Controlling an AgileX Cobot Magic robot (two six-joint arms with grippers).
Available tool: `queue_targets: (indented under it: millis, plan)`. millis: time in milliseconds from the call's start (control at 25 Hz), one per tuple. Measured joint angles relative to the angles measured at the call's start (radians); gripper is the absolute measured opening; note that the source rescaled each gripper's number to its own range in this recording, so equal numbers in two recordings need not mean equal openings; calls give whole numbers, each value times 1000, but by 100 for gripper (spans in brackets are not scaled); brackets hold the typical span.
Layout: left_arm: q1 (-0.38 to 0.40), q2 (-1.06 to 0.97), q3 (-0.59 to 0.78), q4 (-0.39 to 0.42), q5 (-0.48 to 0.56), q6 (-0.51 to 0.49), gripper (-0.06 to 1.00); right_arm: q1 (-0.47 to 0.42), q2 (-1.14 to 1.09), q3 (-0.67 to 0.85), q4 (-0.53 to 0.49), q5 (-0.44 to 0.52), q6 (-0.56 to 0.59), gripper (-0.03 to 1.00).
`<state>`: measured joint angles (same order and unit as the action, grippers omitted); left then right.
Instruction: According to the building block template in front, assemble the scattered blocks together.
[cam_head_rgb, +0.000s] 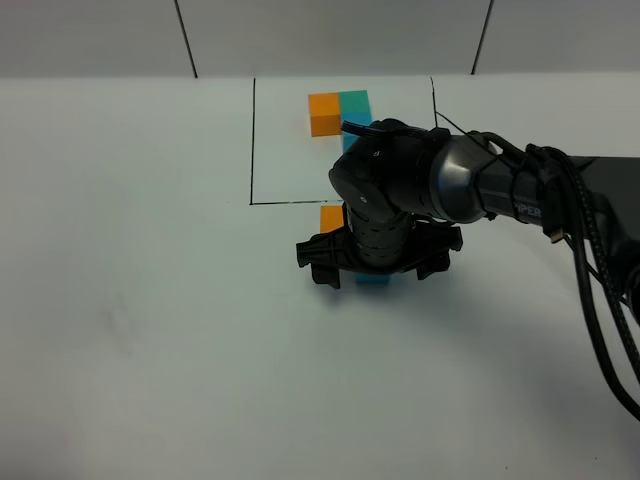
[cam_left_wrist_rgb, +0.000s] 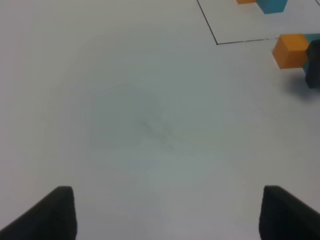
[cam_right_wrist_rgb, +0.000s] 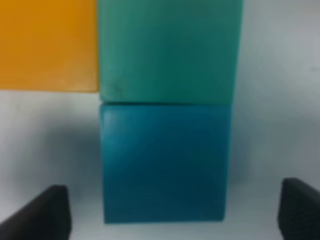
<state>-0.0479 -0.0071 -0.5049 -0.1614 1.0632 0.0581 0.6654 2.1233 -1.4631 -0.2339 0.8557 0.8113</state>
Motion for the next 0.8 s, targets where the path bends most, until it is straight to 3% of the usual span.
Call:
queue_targets:
  millis: [120,280,800]
  plan:
    - [0,0,0,0,0,0,61,-3,-55,0,53,19,-86,95]
    - [0,0,0,0,0,0,61,-54,-133,21,147,35,-259,100]
    - [0,0,0,0,0,0,61,-569,-356,310,289,-73,-638,100]
